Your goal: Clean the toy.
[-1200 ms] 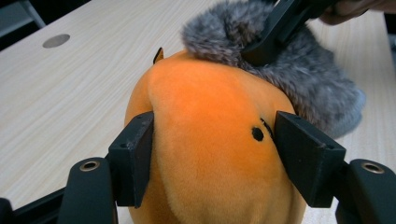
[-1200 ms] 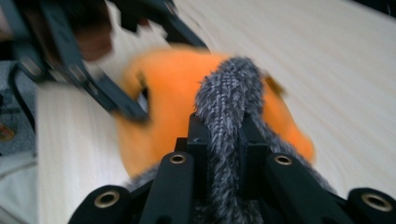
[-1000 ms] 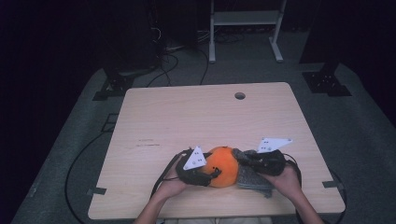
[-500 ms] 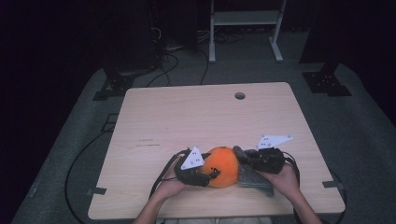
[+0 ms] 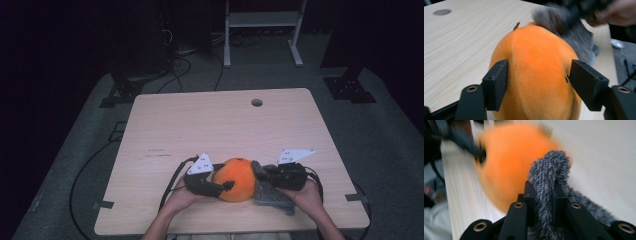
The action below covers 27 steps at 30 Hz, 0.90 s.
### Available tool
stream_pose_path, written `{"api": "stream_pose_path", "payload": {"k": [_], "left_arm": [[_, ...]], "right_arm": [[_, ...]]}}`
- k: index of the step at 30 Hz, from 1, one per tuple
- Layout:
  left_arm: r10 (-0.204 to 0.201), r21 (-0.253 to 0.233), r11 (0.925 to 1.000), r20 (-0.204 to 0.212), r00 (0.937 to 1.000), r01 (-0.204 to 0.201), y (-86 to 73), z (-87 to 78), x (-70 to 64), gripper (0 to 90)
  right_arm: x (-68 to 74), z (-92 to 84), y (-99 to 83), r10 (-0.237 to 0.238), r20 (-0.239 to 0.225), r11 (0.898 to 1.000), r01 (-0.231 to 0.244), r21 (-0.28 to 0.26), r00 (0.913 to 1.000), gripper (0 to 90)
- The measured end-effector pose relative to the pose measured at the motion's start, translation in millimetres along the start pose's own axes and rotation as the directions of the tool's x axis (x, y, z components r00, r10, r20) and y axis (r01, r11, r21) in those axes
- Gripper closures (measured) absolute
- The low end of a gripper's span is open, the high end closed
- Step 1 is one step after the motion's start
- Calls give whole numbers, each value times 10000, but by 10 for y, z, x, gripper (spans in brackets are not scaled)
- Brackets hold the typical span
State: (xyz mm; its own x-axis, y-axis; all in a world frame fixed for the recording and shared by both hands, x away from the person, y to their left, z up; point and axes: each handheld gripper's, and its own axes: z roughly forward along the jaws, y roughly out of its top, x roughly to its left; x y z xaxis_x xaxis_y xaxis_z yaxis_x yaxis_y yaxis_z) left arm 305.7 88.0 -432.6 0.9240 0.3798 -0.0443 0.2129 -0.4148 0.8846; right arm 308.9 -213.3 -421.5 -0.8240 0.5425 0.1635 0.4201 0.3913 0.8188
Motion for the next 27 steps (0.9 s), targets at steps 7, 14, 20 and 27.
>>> {"api": "stream_pose_path", "payload": {"k": [7, 14, 20, 27], "left_arm": [[-363, -17, 9993, 153, 9992, 363, 2, -6, 48, 185], [187, 235, 9996, -868, 9961, -168, 49, 48, -3, 326], [2045, 104, 9789, -583, 9771, -2042, 96, 43, -175, 352], [-1630, 137, 9866, 368, 9859, 1626, 54, 42, 126, 106]], "right_arm": [[-68, 106, 50, 91, 242, 10000, -91, -5, 9997, 775], [33, 94, 24, -317, 267, 9988, 306, 388, 9991, 775], [31, -37, 202, -600, 492, 9956, 634, -697, 9970, 775], [-51, 40, 0, -46, 248, 9999, 42, 162, 9997, 778]]}}
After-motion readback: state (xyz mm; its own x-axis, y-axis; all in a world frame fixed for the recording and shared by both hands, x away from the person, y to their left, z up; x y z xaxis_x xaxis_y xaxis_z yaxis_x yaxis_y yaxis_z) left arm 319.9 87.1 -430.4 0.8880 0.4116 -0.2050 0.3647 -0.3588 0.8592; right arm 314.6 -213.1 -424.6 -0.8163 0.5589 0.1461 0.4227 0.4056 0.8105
